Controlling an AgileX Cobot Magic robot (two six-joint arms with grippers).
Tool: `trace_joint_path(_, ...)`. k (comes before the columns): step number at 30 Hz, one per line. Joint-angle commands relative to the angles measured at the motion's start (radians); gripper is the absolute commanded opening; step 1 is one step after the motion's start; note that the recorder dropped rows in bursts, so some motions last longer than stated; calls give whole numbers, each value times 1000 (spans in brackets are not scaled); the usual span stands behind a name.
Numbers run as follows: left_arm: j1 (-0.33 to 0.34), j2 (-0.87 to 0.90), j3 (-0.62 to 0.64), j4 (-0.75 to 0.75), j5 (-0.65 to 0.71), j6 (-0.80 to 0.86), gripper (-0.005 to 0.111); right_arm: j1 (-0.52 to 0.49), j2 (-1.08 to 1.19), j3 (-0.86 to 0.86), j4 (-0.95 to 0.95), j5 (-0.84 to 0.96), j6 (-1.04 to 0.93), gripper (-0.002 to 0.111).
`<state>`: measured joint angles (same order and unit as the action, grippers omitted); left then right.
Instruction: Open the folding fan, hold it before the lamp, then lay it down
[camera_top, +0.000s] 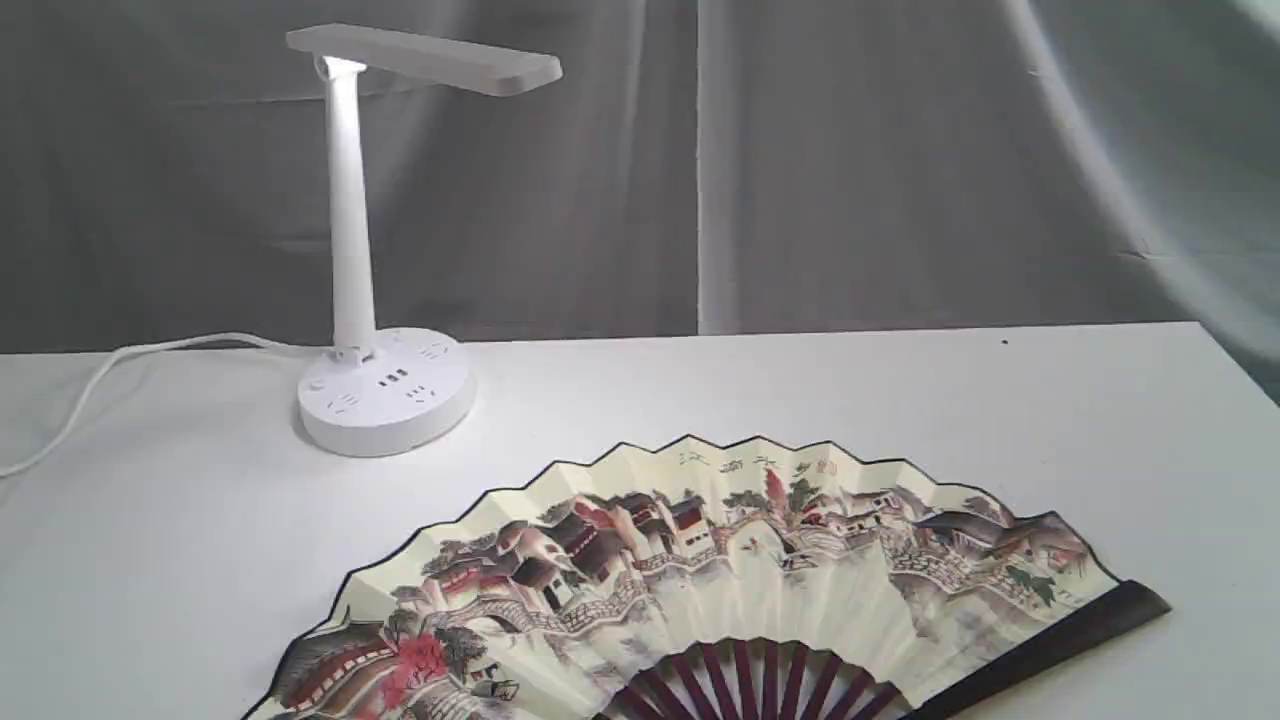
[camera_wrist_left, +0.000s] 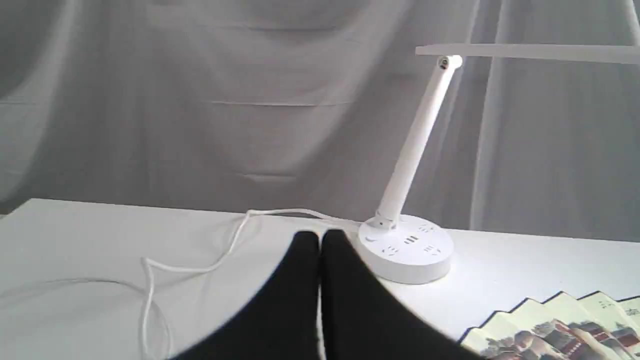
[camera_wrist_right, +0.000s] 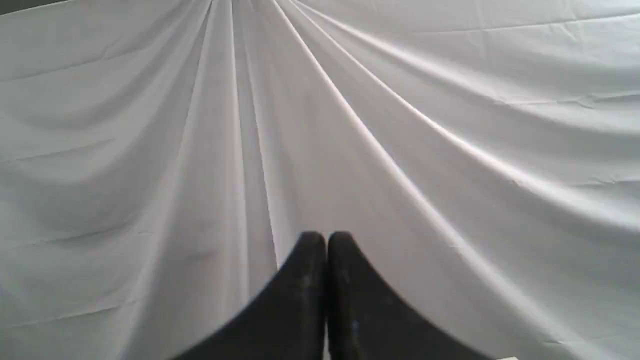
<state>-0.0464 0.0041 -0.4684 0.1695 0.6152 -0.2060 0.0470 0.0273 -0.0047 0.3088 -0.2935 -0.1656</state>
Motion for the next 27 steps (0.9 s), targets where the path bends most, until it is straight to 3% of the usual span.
trace_joint_path(1, -5, -4, 39, -46, -97, -4, 0, -1, 3, 5, 18, 34, -13, 0)
trace_joint_path(14, -5, -4, 286, -56, -404, -4, 0, -1, 3, 5, 15, 36, -13, 0)
trace_joint_path(18, -5, -4, 386, -56, -433, -2, 0, -1, 3, 5, 13, 19, -65, 0)
trace_joint_path(23, -5, -4, 463, -56, -436, 1, 0, -1, 3, 5, 13, 163, -294, 0)
trace_joint_path(27, -5, -4, 468, -56, -434, 1, 0, -1, 3, 5, 13, 339, -366, 0)
